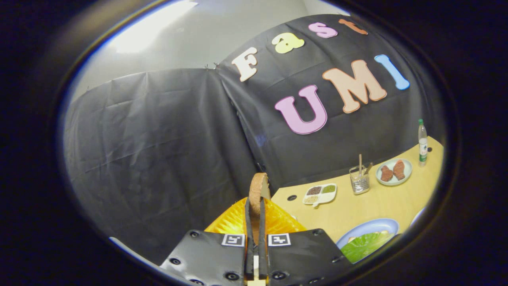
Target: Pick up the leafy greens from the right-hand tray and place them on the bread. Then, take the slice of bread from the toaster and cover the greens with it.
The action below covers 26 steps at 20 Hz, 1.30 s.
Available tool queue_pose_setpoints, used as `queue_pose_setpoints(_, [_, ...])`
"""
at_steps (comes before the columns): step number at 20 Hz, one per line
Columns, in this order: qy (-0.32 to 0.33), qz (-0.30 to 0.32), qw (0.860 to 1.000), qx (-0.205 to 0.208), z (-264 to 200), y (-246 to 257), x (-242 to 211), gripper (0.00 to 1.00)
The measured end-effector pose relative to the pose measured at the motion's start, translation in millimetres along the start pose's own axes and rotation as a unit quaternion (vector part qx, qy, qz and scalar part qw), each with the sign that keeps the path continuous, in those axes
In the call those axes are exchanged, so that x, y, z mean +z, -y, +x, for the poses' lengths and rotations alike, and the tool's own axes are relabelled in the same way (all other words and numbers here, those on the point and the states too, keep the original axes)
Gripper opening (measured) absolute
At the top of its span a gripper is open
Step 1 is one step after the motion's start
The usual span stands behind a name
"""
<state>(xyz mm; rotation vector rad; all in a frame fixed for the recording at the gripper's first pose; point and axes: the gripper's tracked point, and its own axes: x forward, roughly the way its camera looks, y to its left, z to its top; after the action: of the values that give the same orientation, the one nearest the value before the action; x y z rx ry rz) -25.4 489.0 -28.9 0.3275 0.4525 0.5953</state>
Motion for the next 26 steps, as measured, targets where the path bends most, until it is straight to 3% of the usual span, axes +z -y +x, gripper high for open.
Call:
queue_pose_setpoints(4, [0.027,0.001,0.999,-0.017,-29.8,33.3,23.7,0.07])
queue_pose_setpoints(11, [0.057,0.031,0.997,-0.044,-84.8,99.4,22.0,0.07])
queue_pose_setpoints(20, [0.004,0.114,0.991,-0.075,-76.0,174.8,-70.7,0.07])
queue_pose_setpoints(26, [-0.036,0.118,0.982,-0.141,-67.3,226.8,-120.9,0.07])
